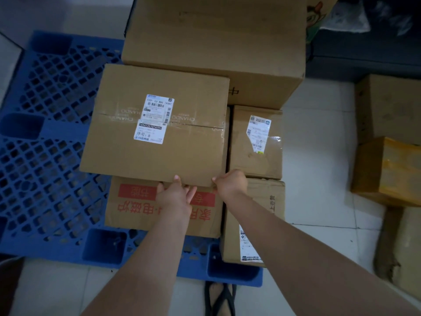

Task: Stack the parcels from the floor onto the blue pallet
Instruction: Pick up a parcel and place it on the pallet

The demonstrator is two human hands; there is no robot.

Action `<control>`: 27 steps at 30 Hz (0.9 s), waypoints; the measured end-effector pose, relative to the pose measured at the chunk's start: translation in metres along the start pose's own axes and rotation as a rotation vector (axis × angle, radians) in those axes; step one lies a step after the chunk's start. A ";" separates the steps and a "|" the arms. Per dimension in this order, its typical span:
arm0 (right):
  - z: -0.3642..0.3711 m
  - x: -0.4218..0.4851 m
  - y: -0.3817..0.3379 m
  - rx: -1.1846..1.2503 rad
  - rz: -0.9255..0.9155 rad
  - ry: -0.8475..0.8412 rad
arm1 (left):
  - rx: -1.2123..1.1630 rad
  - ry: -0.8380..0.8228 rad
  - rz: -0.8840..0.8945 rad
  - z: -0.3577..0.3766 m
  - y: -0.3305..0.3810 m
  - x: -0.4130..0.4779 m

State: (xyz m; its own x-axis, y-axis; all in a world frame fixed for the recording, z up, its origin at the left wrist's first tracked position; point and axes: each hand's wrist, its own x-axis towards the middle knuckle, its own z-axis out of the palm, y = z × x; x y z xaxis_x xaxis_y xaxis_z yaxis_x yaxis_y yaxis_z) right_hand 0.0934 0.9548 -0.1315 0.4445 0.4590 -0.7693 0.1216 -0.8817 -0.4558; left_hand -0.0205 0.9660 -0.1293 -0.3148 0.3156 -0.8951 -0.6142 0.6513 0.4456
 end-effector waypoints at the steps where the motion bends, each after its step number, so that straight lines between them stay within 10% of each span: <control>1: -0.001 0.001 0.000 -0.016 -0.008 -0.005 | -0.006 0.017 -0.005 0.002 -0.002 -0.001; 9: -0.013 0.013 0.005 0.202 -0.009 -0.209 | 0.056 -0.055 0.003 -0.007 0.002 0.005; 16: -0.024 0.012 0.011 -0.118 -0.031 -0.457 | 0.164 -0.011 0.004 -0.015 0.016 0.012; 27: -0.016 0.028 -0.008 0.431 -0.004 -0.468 | 0.226 0.092 0.418 -0.057 0.146 0.074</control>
State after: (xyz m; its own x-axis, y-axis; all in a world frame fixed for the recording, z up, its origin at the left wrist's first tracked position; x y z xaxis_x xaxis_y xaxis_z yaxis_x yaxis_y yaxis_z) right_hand 0.1191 0.9726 -0.1424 -0.0024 0.5470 -0.8371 -0.2894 -0.8017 -0.5230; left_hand -0.1747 1.0446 -0.1296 -0.5705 0.5265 -0.6303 -0.2519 0.6183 0.7445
